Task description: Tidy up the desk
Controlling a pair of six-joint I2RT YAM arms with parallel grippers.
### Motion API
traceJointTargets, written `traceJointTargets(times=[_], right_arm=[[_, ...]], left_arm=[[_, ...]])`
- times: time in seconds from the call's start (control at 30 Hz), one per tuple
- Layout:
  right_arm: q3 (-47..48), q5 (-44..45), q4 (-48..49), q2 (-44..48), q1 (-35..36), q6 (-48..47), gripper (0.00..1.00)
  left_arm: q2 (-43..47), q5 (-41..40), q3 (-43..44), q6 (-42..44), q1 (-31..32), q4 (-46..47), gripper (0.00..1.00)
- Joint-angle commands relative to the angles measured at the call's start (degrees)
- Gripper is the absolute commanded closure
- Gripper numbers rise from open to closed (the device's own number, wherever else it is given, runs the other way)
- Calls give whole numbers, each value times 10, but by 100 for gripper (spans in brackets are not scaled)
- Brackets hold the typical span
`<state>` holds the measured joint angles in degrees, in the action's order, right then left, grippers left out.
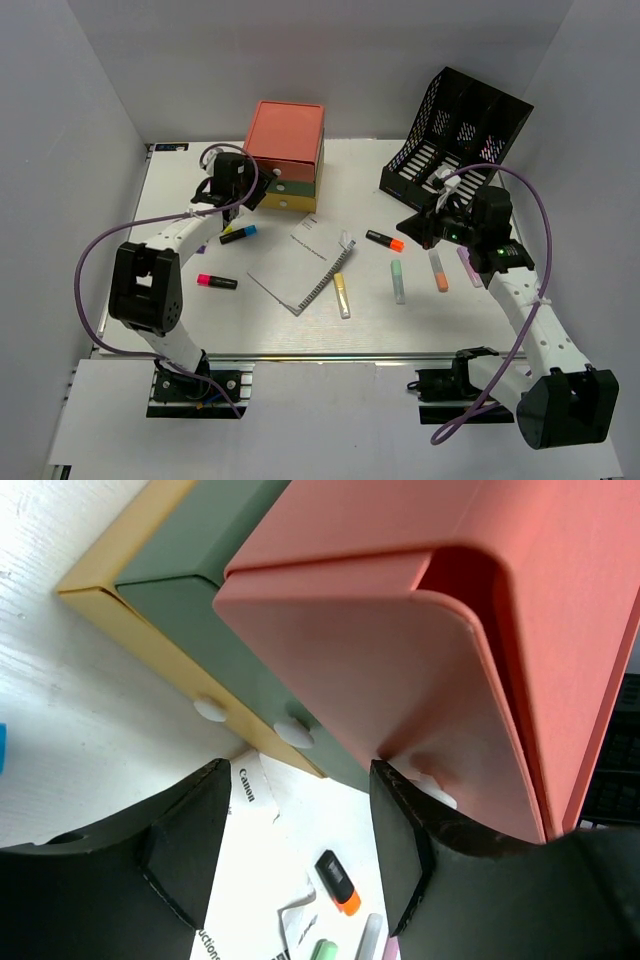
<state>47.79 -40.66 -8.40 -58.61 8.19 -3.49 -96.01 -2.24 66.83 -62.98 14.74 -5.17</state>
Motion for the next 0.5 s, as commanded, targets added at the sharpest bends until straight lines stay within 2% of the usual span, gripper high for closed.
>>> traceJointTargets(times=[0.0, 0.17, 0.37, 0.47], right_arm=[[-2, -5, 15, -4, -5, -10, 100], [-2, -5, 14, -5, -7, -10, 100], [-3, -8, 14, -8, -9, -10, 100], [-3, -7, 14, -10, -12, -10, 100]], left_arm=[[0, -4, 30, 5, -2, 15, 32], [-4, -1, 35, 7, -2, 17, 31], [-5, 4, 37, 15, -8, 17, 24], [-6, 10, 37, 16, -13, 17, 24]])
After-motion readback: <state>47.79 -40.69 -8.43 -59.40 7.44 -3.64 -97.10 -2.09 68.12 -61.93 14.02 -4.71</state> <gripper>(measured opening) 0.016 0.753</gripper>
